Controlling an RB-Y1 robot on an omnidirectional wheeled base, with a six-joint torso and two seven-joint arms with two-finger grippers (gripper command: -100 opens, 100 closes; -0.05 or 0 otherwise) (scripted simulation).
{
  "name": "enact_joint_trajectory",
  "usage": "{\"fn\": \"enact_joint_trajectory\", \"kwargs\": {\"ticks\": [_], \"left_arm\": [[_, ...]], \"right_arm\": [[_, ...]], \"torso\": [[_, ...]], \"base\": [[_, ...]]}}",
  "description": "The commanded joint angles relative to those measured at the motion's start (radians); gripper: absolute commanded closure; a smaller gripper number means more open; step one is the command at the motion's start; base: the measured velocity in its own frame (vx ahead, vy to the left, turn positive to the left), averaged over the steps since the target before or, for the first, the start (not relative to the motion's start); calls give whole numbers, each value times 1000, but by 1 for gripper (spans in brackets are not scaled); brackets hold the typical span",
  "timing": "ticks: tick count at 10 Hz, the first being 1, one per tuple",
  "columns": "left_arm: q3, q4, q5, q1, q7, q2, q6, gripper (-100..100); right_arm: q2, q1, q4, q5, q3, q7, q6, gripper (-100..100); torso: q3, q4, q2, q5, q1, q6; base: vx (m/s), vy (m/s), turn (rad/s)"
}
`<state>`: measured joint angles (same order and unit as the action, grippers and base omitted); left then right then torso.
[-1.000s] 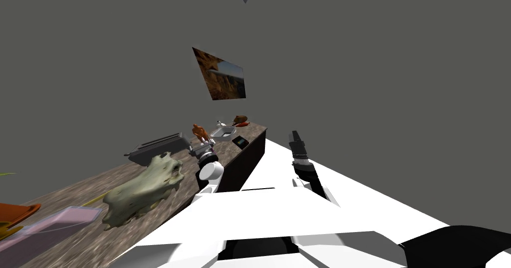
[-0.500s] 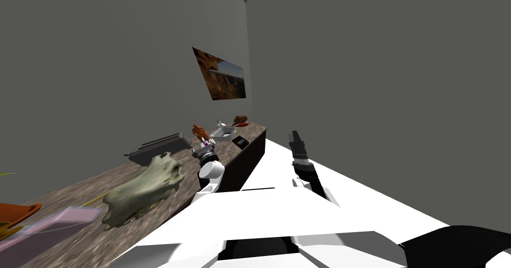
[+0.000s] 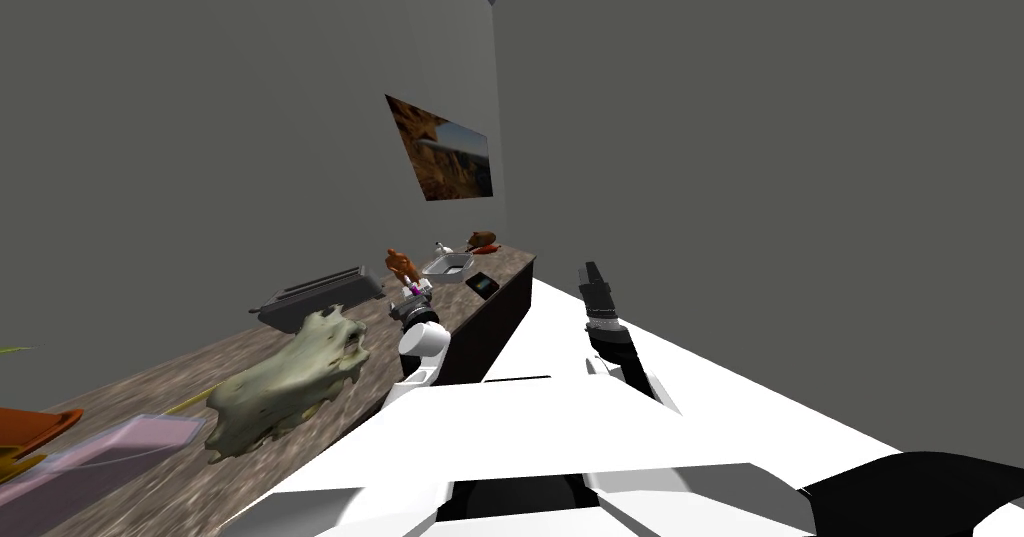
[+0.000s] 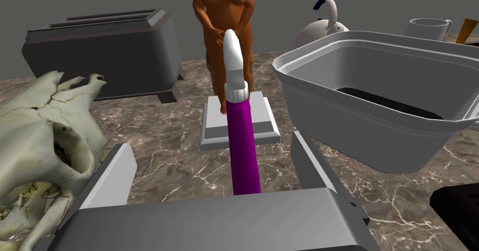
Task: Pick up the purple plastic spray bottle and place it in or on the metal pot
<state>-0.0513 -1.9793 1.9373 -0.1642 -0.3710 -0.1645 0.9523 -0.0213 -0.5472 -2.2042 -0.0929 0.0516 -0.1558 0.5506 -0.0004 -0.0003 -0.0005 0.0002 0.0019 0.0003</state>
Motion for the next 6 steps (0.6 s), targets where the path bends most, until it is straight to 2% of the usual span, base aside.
{"fn": "enact_joint_trajectory", "kwargs": {"ticks": [1,3,4,6], "left_arm": [[4,5,34,6,-9,-1,5,-100],[18,30,103,19,-20,-8,13,-100],[18,30,119,19,-20,-8,13,-100],[30,52,179,31,-30,-16,20,-100]], "right_arm": [[0,0,0,0,0,0,0,0],[0,0,0,0,0,0,0,0],[0,0,0,0,0,0,0,0],[0,0,0,0,0,0,0,0]], "torso": [[0,0,0,0,0,0],[0,0,0,0,0,0],[0,0,-1,0,0,0],[0,0,-1,0,0,0]], "base": [[4,9,-3],[8,13,-11],[10,14,-6],[15,14,-15]]}}
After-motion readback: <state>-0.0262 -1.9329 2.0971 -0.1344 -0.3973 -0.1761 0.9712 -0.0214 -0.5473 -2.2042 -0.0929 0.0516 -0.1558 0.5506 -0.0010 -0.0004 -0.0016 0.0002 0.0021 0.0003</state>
